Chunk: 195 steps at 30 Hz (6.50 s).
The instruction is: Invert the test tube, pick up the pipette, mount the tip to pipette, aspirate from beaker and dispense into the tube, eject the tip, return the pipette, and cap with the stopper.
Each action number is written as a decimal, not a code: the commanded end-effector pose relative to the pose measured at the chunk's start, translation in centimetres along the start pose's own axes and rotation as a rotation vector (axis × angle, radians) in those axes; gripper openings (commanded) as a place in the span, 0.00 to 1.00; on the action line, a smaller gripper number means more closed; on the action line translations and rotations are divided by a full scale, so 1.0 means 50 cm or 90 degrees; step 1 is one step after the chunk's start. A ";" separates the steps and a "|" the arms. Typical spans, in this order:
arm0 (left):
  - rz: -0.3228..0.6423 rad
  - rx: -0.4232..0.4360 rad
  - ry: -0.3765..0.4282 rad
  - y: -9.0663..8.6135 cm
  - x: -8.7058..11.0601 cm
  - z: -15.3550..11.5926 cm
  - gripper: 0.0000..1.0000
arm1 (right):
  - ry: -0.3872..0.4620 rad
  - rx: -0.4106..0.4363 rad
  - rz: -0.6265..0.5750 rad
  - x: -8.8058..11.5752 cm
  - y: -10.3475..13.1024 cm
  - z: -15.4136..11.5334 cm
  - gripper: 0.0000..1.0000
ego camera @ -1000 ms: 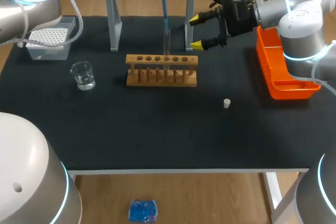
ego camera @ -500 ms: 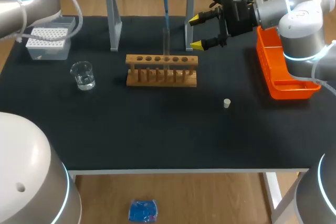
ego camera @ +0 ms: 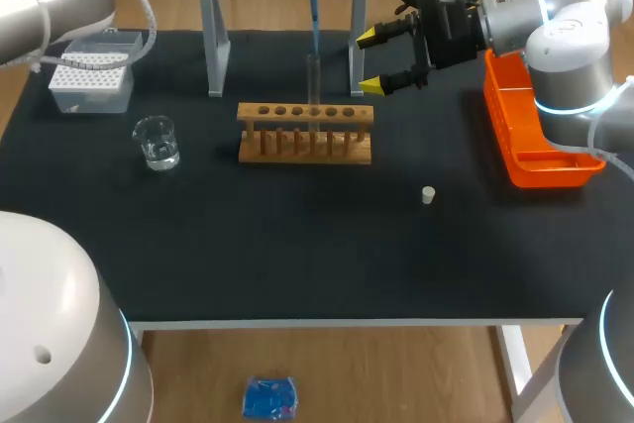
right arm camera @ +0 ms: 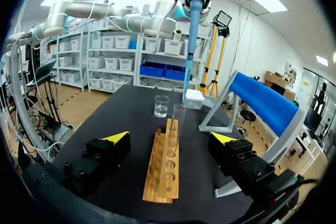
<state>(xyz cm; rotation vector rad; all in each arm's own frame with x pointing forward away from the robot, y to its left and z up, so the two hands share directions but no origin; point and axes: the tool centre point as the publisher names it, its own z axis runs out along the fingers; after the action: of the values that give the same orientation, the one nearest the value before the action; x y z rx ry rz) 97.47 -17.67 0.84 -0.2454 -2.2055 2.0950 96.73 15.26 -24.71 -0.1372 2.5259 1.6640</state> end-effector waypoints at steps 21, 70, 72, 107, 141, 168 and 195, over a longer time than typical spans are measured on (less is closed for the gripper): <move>-0.035 0.016 -0.005 0.044 -0.005 -0.003 0.00 | 0.000 0.000 0.000 0.000 -0.001 -0.001 1.00; -0.029 0.027 -0.001 0.059 0.002 -0.013 0.00 | 0.000 0.000 0.000 0.000 -0.001 -0.001 1.00; -0.036 0.020 -0.001 0.060 0.002 -0.012 0.00 | 0.000 0.000 0.000 0.000 -0.001 -0.001 1.00; 0.018 -0.017 0.002 0.081 0.007 0.008 0.00 | 0.000 0.000 0.000 0.000 -0.001 -0.001 1.00; 0.015 -0.023 0.000 0.112 0.012 0.004 0.00 | 0.000 0.000 0.000 0.000 -0.001 -0.001 1.00; 0.007 -0.026 0.004 0.131 0.007 0.012 0.00 | 0.000 0.000 0.000 0.000 -0.001 -0.001 1.00; -0.002 -0.029 0.004 0.147 0.005 0.015 0.00 | 0.000 0.000 0.000 0.000 -0.001 -0.001 1.00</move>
<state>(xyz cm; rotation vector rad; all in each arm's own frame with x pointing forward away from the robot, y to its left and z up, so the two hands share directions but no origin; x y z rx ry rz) 97.36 -17.88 -6.53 -0.2488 -2.2501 2.0434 96.73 15.26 -24.71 -0.1372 2.5259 1.6640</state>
